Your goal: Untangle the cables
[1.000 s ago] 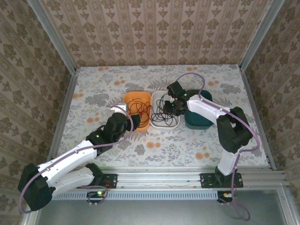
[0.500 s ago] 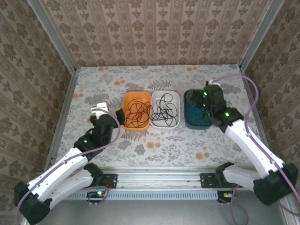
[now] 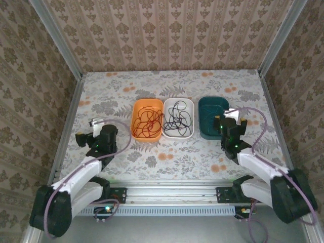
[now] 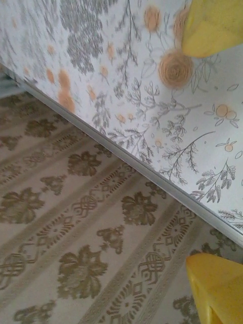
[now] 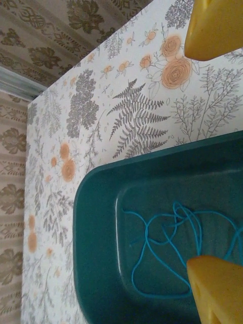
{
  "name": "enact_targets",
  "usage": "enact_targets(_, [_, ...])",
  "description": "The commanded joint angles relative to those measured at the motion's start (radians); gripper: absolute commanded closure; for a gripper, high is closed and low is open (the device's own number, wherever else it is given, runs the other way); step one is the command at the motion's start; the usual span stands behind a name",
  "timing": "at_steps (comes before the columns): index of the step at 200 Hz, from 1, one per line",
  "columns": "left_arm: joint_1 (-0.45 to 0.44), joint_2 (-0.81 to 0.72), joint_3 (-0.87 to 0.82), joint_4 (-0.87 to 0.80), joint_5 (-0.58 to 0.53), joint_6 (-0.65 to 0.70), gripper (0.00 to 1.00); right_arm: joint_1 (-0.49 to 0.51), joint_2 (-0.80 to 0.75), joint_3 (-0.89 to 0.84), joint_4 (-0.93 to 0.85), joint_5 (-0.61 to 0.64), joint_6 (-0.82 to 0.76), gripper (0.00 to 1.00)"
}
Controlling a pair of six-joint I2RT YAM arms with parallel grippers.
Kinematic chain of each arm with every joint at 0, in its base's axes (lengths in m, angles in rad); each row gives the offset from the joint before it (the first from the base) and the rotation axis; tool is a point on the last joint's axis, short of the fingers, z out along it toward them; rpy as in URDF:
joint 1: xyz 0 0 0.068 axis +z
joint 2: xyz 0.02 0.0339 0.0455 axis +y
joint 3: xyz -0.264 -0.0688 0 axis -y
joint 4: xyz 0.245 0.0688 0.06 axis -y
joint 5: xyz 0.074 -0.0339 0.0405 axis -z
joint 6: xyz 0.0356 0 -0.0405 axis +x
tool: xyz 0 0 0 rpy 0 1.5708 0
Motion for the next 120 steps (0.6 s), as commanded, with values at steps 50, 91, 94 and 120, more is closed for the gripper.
enact_targets(50, [0.059,0.37,0.024,0.62,0.193,0.182,0.0,-0.198,0.384,-0.076,0.679,-0.423,-0.128,0.0])
enact_targets(91, [0.108,0.616,0.082,0.901,0.378,0.325,0.0,-0.287,0.391,0.025,0.487,-0.548,-0.06,0.0])
enact_targets(94, [0.105,0.62,0.094,0.886,0.366,0.323,0.0,-0.286,0.395,0.023,0.496,-0.547,-0.06,0.0])
enact_targets(120, [0.184,0.555,0.102,0.725,0.523,0.206,0.0,-0.284,0.388,0.026,0.481,-0.542,-0.061,0.0])
